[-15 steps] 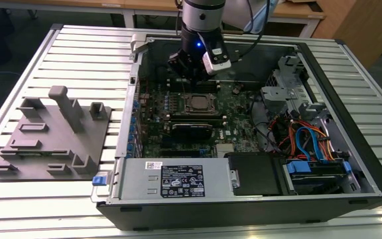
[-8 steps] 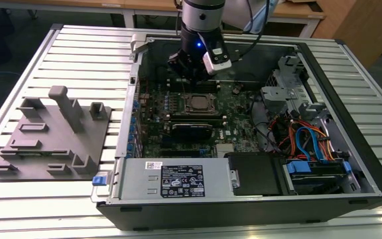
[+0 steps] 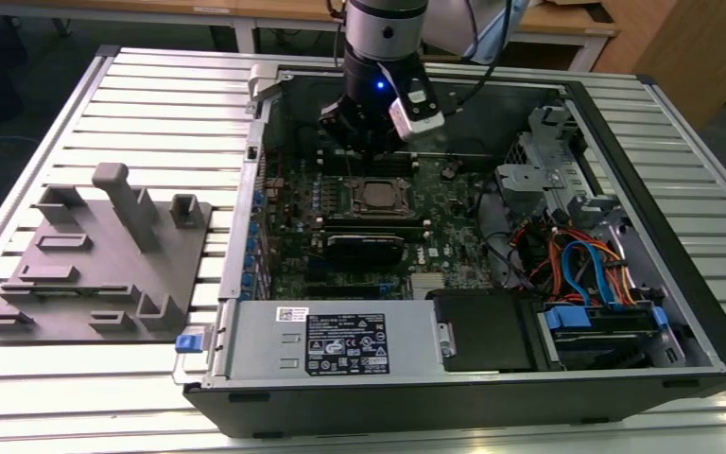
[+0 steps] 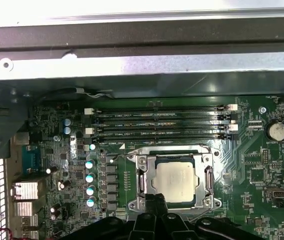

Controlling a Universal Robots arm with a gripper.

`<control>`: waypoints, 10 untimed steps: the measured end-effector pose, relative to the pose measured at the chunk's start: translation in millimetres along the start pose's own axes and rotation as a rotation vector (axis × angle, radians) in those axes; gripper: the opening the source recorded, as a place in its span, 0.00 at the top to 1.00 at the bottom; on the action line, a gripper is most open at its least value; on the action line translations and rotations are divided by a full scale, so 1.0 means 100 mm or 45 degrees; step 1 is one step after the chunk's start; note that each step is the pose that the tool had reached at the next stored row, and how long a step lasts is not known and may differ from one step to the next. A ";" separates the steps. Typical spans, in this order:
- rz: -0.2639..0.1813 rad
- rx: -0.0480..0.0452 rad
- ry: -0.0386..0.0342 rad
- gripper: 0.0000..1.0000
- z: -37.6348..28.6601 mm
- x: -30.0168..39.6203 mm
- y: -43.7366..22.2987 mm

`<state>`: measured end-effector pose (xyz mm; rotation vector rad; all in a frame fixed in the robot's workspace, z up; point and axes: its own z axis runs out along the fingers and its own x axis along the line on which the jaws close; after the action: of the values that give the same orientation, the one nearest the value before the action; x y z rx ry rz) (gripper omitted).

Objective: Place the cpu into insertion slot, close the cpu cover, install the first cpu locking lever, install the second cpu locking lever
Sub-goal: 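Install the first cpu locking lever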

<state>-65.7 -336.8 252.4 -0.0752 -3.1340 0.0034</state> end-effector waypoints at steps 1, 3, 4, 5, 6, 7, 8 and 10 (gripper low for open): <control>0.000 0.000 -0.0003 0.90 0.001 0.004 0.000; 0.000 0.000 -0.0032 0.90 0.001 0.044 -0.002; 0.000 0.000 -0.0063 0.90 0.001 0.082 -0.004; 0.000 0.000 -0.0093 0.90 0.001 0.118 -0.006; 0.000 -0.001 -0.0128 0.90 0.001 0.157 -0.008; 0.000 -0.001 -0.0159 0.90 0.001 0.191 -0.009; 0.000 -0.001 -0.0181 0.90 0.001 0.216 -0.010; 0.000 -0.003 -0.0276 0.90 0.002 0.256 -0.012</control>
<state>-91.4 -336.8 252.4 -0.0754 -3.1557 0.0007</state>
